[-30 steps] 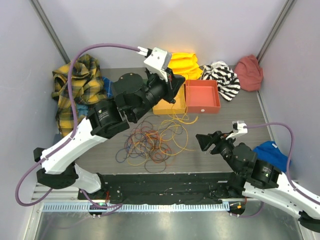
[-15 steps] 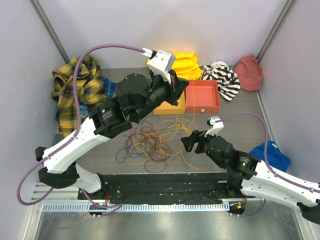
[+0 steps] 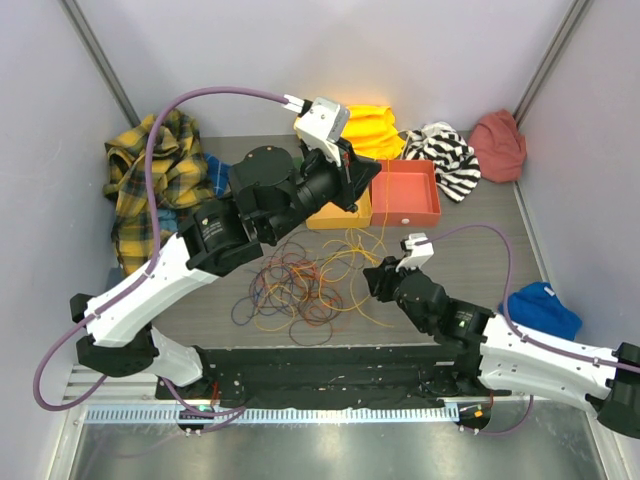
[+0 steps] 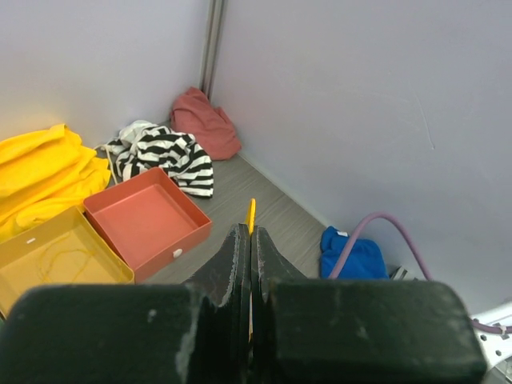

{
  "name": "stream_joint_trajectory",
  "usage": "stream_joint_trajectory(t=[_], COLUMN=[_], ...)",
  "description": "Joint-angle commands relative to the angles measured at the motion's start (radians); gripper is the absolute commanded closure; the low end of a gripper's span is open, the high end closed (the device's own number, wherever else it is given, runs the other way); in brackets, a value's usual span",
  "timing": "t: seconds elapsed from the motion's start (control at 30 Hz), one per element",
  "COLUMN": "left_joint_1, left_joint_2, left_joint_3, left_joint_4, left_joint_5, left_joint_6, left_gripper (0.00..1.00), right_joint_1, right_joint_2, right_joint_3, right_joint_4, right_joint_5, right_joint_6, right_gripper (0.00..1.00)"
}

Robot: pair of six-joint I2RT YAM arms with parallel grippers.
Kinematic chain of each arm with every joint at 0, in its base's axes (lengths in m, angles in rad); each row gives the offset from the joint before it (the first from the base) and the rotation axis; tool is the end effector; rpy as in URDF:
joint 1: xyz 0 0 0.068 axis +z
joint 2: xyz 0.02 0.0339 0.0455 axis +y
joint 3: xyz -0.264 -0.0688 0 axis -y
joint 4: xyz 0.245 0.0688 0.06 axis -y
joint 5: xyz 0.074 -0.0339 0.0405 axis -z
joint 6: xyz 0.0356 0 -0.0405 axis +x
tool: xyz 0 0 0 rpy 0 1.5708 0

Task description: Untangle the cables

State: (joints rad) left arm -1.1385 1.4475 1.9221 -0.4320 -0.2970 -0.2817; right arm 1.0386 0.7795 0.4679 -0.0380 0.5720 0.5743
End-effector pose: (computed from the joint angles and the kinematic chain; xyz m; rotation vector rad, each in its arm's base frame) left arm 0.1293 -0.2553 0.5454 0.4323 1.5406 -0.8962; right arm 0.1087 0.1466 0.2455 -0.0555 1.9007 0.5618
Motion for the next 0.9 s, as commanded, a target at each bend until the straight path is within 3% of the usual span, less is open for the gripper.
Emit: stream_joint_trajectory(t=[0.0,0.07,0.17,0.3,0.4,0.87], left_joint_1=[0.000,0.000,0.000,0.000,0.000,0.000], left_joint_2=[-0.029,-0.033,-0.044,-0.044,-0.044,-0.036], left_joint_3=[0.022,0.015,0.008,0.002,-0.009,-0.005], left_joint_4=[0.010,0.010,0.010,0.007,0.010,0.013], left_joint_5=[-0.001,-0.016,-0.034,-0.031,-0.030,0.002], left_joint_6=[-0.001,0.007,0.021,0.024,0.021,-0.007], left_gripper=[1.00,1.00,1.00,1.00,1.00,1.00], right_joint_1=[0.000,0.000,0.001,0.001,0.000,0.000], right_joint_2=[-0.023,-0.075,-0.191,-0.336,-0.378,-0.200], right_joint_3=[-0.023,-0.028,-0.038,-0.034,-0.005,0.028], right_joint_4=[0.132,0.083,-0.023,-0.105,-0.154,-0.065], right_joint_5=[0.088,0.098,0.134,0.101,0.098,0.083], right_joint_6=[0.015,0.022,0.036,0.036,0.036,0.009], right_gripper=[0.86,0.98,0.99,0.41,0.32,0.33])
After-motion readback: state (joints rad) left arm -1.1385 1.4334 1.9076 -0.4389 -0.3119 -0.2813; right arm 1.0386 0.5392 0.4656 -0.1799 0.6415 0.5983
